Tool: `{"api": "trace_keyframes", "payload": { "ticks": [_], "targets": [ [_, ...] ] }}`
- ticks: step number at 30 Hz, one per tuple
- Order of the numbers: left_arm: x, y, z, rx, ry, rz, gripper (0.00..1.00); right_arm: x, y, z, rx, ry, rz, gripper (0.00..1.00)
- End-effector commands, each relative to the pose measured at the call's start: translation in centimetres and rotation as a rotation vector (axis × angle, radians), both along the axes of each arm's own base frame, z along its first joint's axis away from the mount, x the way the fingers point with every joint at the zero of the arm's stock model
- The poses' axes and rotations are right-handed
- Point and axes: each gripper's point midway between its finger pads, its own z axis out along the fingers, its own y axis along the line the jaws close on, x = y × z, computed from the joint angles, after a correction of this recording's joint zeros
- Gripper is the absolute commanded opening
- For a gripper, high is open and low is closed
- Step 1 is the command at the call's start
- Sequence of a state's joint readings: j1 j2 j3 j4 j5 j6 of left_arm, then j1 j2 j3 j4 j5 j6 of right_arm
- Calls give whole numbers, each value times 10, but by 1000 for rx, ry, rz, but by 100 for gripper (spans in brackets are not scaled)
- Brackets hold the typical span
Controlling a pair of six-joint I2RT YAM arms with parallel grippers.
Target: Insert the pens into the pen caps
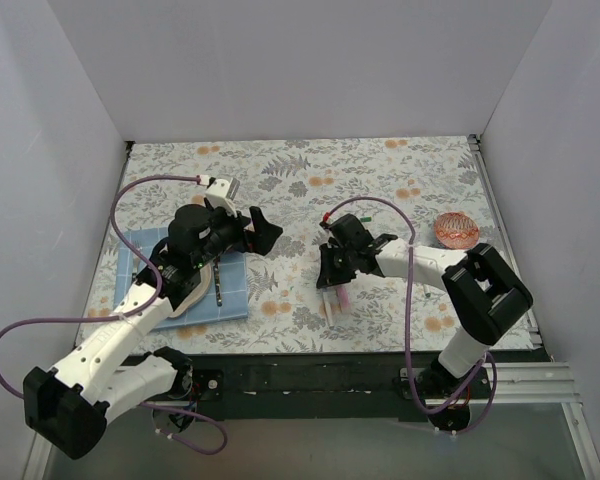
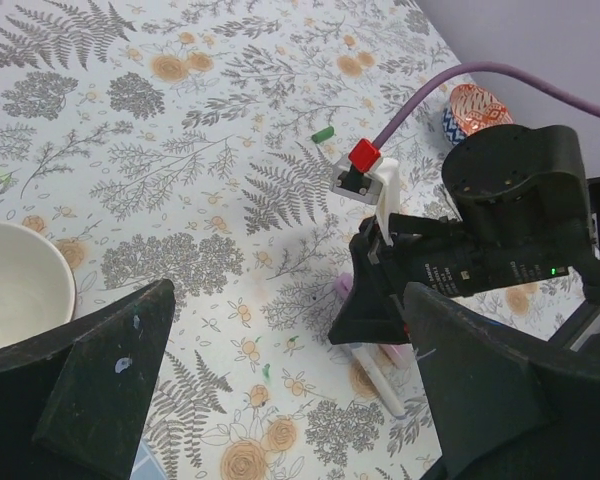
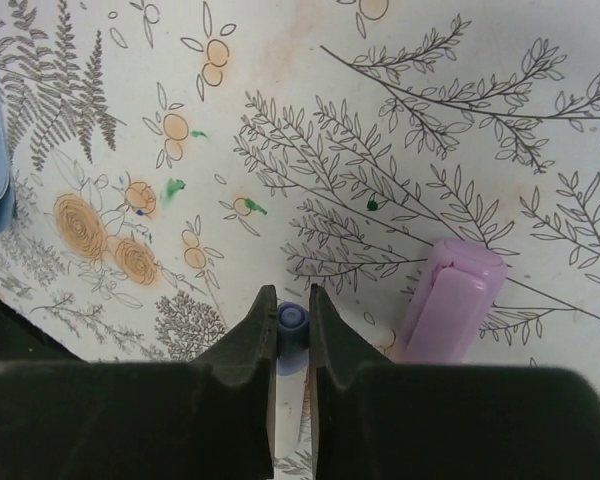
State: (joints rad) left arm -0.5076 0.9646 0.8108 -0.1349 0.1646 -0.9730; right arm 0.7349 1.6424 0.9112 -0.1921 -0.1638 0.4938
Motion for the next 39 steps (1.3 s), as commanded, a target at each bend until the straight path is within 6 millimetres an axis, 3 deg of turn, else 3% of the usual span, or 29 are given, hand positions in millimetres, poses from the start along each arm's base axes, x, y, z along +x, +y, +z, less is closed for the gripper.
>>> {"api": "trace_keyframes", "payload": {
  "ticks": [1,8,13,14,17,18,20,21,26,27,31,36,39],
  "targets": [
    [0,12,13,-21,-37,71,98,35,9,3,-12,-103,-70,19],
    [-3,15,13,-10,-58,65,98,45,6,3,-44,-118,-117,38],
    [-5,14,13,-12,-60,54,98,61,5,25,-46,-175,-141,42],
    [-5,14,13,-19,-56,59,98,68,6,37,-40,-203,-142,43],
    [0,19,13,-31,-39,109,98,87,-20,59,-140,-302,-172,43],
    [3,22,12,-31,-27,135,98,102,-52,67,-263,-382,-229,43],
    [5,24,11,-36,-11,161,98,117,-83,78,-363,-436,-284,44],
    [5,24,10,-37,-10,163,98,117,-114,74,-450,-398,-319,44],
    [5,29,12,-47,-24,196,98,97,-184,70,-651,-333,-395,45],
    [5,31,13,-54,-26,206,98,90,-207,64,-733,-334,-438,46],
    [5,40,18,-65,-33,255,98,84,-238,50,-692,-268,-490,50],
    [2,35,10,-40,-26,226,98,81,-249,41,-526,-214,-520,50],
    [3,35,9,-32,-23,234,98,77,-262,32,-551,-174,-536,52]
  ]
}}
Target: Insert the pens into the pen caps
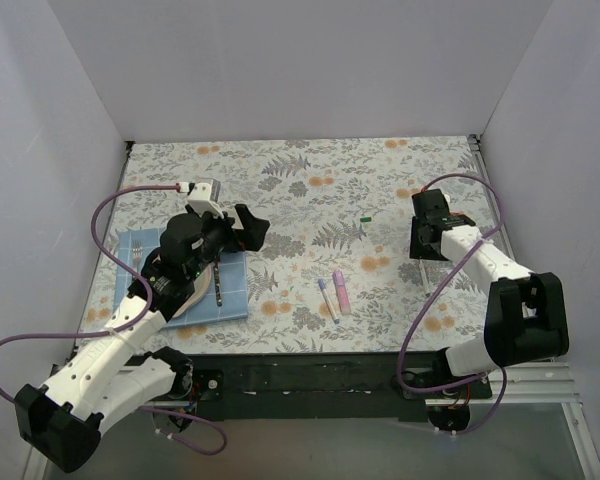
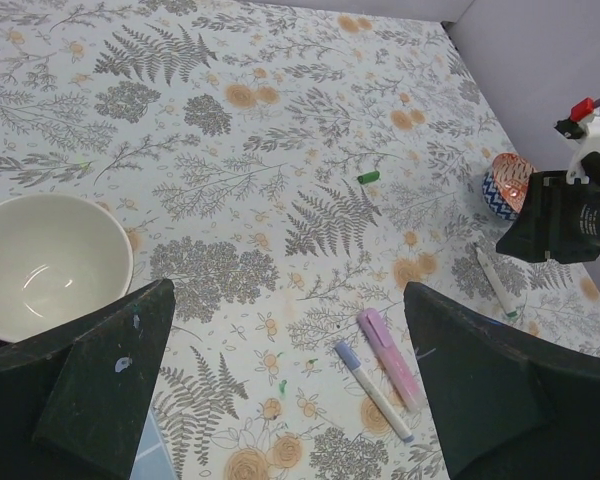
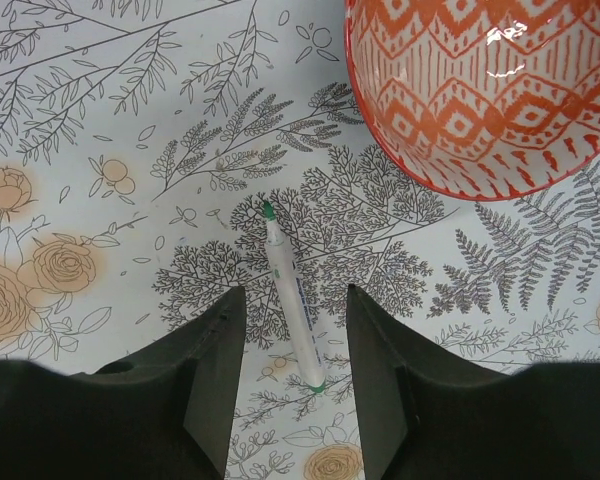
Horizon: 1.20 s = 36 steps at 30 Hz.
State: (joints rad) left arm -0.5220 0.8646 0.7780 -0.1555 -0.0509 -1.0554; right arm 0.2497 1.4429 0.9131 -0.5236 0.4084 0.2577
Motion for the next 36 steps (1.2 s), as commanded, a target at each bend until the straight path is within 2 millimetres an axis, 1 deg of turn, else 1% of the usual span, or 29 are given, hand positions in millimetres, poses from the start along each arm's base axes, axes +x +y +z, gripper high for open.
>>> {"api": "trace_keyframes", "payload": {
  "ticks": [1,2,3,7,10,11,12,13,14,17,19,23,26,27,29,30,31,32,33,34,35,36],
  "targets": [
    [1,3,-2,20,2,24,98,5,-1,-3,63,-4,19,52],
    [0,4,-1,19,-1,24,98,5,-1,-11,77,25,15,51],
    [0,3,-1,17,-3,19,98,5,3,-14,113,40,25,51],
    [-5,-3,0,12,-12,-2,98,6,2,-23,122,51,17,50],
    [-5,-1,2,20,-17,10,98,7,-6,-26,124,43,-5,50],
    [-5,0,2,19,-19,12,98,8,-13,-28,107,36,-27,50],
    [-6,-1,4,18,-25,8,98,10,-15,-28,113,34,-36,50],
    [-7,-2,5,15,-28,2,98,9,-14,-32,123,52,-32,49],
    [-7,-2,5,14,-32,-1,98,11,-12,-32,147,52,-27,49],
    [-9,-4,5,18,-42,-11,98,8,-12,-41,147,73,-26,48],
    [-7,-1,5,25,-46,10,98,5,-11,-48,148,89,-24,47],
    [-7,-1,5,26,-45,8,98,3,-10,-55,156,111,-26,43],
    [-6,0,5,31,-45,14,98,-1,-10,-59,157,126,-33,35],
    [-6,0,6,32,-51,16,98,-3,-11,-61,151,135,-36,30],
    [-6,1,8,34,-64,18,98,-7,-12,-64,132,147,-44,25],
    [-6,1,9,33,-63,17,98,-8,-11,-64,131,149,-46,19],
    [-6,1,8,35,-63,12,98,-10,-10,-65,130,151,-47,15],
    [-7,-1,8,40,-67,0,98,-12,-5,-65,129,154,-36,12],
    [-9,-5,7,41,-63,-26,98,-12,-2,-66,134,151,-30,6],
    [-9,-7,5,44,-53,-37,98,-12,2,-64,147,141,-29,4],
    [-9,-8,5,48,-44,-41,98,-14,11,-65,170,145,-7,2],
    [-9,-9,4,44,-25,-42,98,-15,13,-65,174,141,-2,1]
  ]
}}
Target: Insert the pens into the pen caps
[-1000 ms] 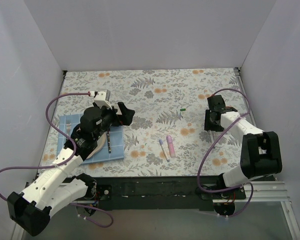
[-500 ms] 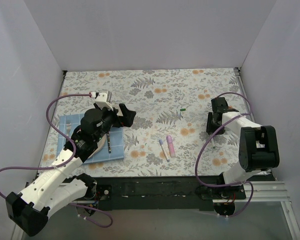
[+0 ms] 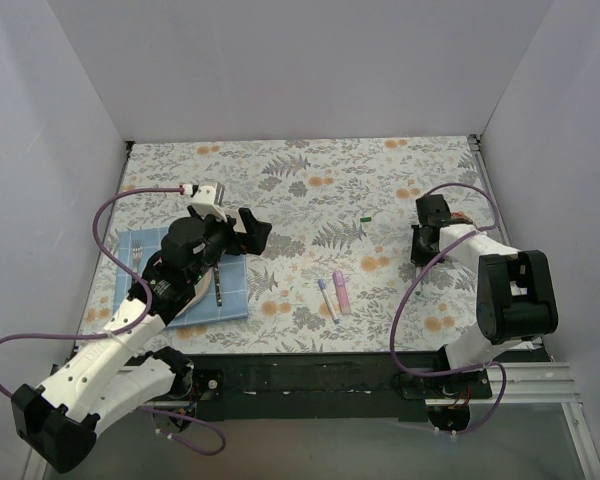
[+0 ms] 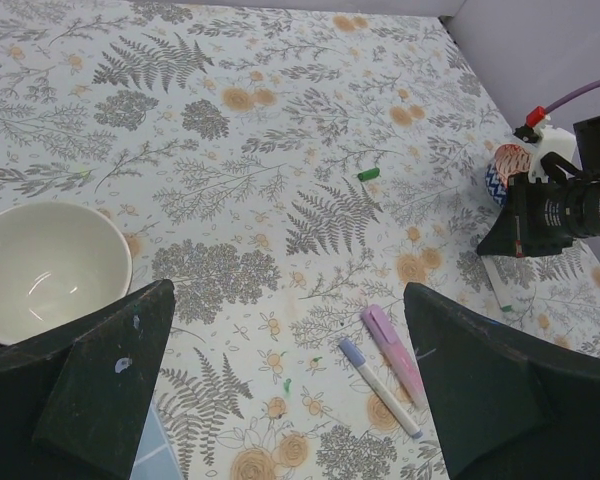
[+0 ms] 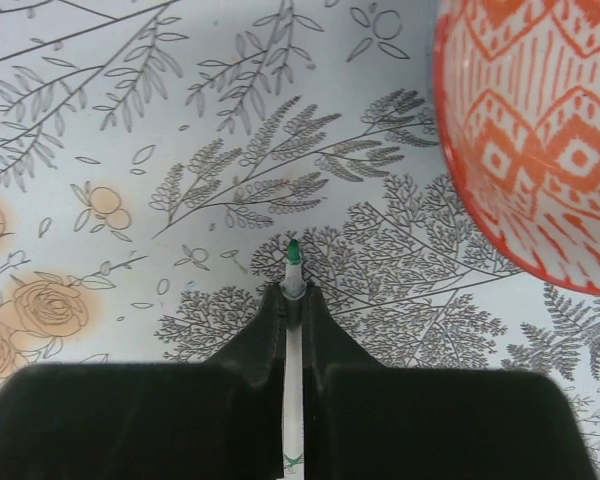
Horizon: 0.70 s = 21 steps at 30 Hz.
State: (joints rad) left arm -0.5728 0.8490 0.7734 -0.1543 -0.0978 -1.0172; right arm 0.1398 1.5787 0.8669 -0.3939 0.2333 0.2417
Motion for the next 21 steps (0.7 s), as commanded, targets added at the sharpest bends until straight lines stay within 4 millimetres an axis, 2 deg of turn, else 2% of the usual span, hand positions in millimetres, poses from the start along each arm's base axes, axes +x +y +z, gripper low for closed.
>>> {"api": "trace_keyframes", "payload": {
  "ticks": [1,3,6,9,11,12,13,14,15,17,18,20,21],
  "targets": [
    [-5,-9,-1,16,27,-59,98,-19,19,-12,44,35,17,1],
    [-5,-19,-1,-1,62,-93,97,-19,28,-9,76,17,34,1],
    [-14,-41,-8,-41,149,-196,97,-10,38,8,131,-53,34,1],
    [-29,-65,-23,-122,272,-312,94,0,53,38,213,-158,50,1],
    [-41,-82,-21,-209,313,-406,91,6,68,53,298,-215,66,1],
    [-45,-86,-37,-226,358,-425,90,9,71,65,321,-260,66,1],
    [-45,-93,-31,-285,348,-449,88,6,81,69,370,-266,86,1],
    [-51,-100,-34,-306,361,-496,85,7,90,76,418,-285,107,1],
    [-50,-104,-49,-308,398,-495,85,6,94,83,447,-305,100,1],
    [-52,-116,-54,-311,403,-520,84,3,107,90,510,-316,126,1],
    [-50,-123,-64,-298,425,-525,84,1,111,99,550,-338,125,1],
    [-54,-140,-65,-287,409,-569,84,-6,125,108,633,-352,153,1],
    [-56,-147,-68,-281,413,-589,84,-4,131,127,687,-412,162,1]
  ]
}}
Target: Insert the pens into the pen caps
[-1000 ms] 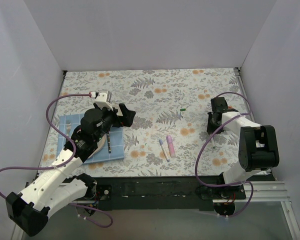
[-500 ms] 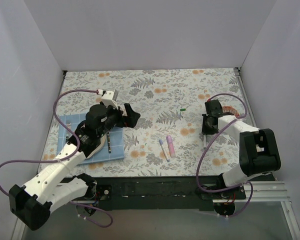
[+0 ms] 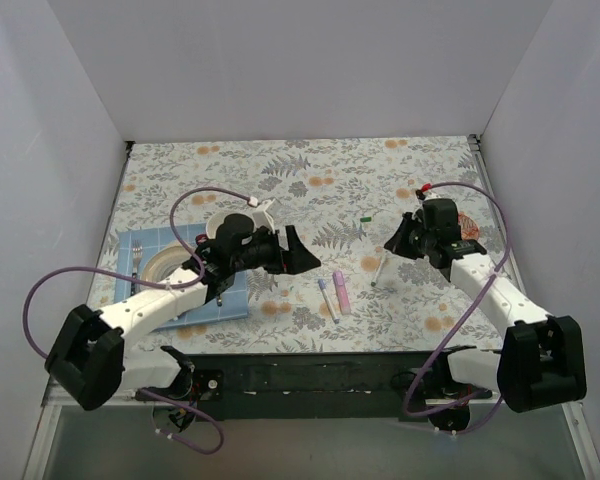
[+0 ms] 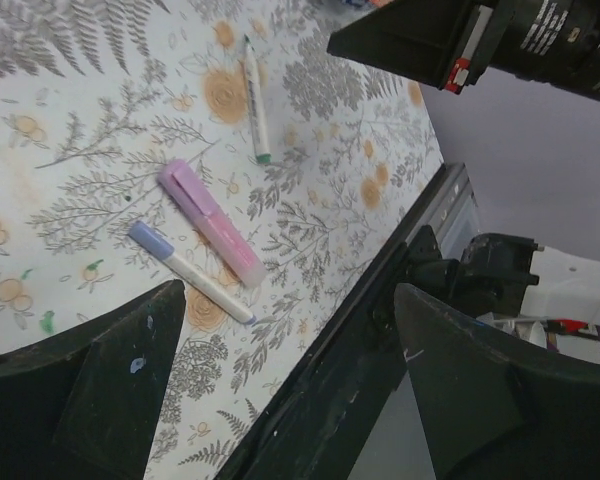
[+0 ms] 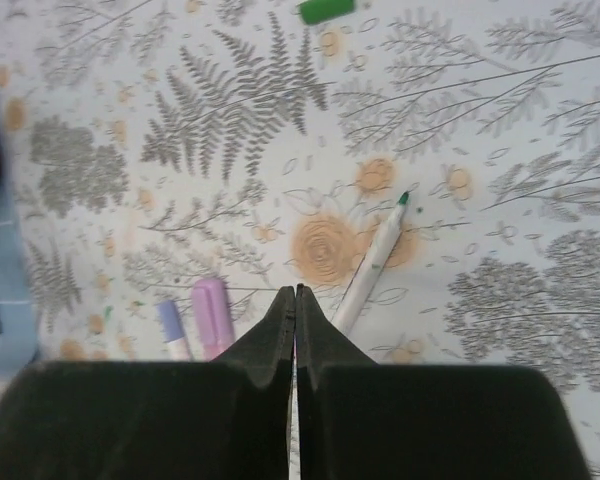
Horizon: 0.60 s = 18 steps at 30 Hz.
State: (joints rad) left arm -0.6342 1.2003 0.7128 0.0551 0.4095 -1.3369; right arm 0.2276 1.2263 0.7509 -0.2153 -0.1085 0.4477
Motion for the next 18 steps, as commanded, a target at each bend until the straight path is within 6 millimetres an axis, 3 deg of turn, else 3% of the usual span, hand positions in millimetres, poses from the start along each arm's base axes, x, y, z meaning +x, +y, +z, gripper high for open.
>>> {"api": "trace_keyframes", "payload": {
  "ticks": [1,3,5,7,8,10,11,14,15,16,18],
  "targets": [
    [-9,-44,13,-88,-42,-129,84,-10,40,41,244,-97,84,1],
    [-2,-51,6,-64,-31,-100,82,-12,36,47,230,-116,48,1],
    [6,-53,5,-60,-40,-75,82,-6,18,38,146,-114,-49,1],
    [13,-50,13,-52,-81,-41,82,-9,4,16,70,-36,-109,1],
    [15,-48,23,-49,-115,-32,82,-9,3,13,59,-10,-113,8],
    [22,-36,25,22,-171,9,85,-9,9,4,67,44,-97,20],
    [25,-33,43,25,-222,23,86,-8,10,2,83,68,-117,26],
    [36,-10,45,160,-284,91,88,-4,16,-5,76,130,-168,33],
    [38,-4,60,169,-318,118,89,1,21,-5,77,144,-176,36],
    [39,6,58,220,-325,138,89,2,24,-8,60,154,-189,37],
    [44,25,73,252,-380,219,90,5,34,-15,74,191,-210,40]
  ]
}}
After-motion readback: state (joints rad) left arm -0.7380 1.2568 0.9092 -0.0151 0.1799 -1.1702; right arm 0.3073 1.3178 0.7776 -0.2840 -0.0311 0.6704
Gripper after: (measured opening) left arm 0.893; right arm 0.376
